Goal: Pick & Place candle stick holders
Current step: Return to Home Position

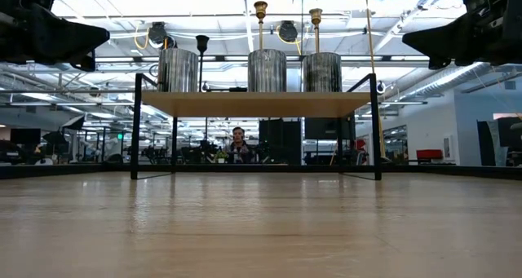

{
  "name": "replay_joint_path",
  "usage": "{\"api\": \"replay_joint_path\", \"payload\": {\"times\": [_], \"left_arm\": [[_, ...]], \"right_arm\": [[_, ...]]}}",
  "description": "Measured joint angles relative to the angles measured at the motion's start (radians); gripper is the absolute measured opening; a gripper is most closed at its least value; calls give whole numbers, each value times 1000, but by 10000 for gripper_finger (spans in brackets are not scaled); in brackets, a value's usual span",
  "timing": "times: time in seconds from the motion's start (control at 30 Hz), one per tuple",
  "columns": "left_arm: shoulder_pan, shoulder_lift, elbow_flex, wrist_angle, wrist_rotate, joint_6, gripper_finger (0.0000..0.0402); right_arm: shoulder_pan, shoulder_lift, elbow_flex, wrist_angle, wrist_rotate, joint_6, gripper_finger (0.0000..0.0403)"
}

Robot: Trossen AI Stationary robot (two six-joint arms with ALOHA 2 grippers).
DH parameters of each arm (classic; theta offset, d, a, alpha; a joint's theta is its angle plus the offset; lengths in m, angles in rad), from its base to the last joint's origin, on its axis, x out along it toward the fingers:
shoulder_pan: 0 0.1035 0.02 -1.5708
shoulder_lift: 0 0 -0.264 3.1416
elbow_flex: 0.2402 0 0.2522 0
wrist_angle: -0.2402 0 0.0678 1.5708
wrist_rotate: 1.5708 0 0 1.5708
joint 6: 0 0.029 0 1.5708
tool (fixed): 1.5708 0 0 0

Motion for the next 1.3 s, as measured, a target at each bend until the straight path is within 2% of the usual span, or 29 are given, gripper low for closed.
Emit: {"api": "replay_joint_path", "payload": {"times": [1.3], "left_arm": [[0, 0, 0, 0, 0, 0, 33]], "right_arm": [[0, 0, 0, 0, 0, 0, 7]]}}
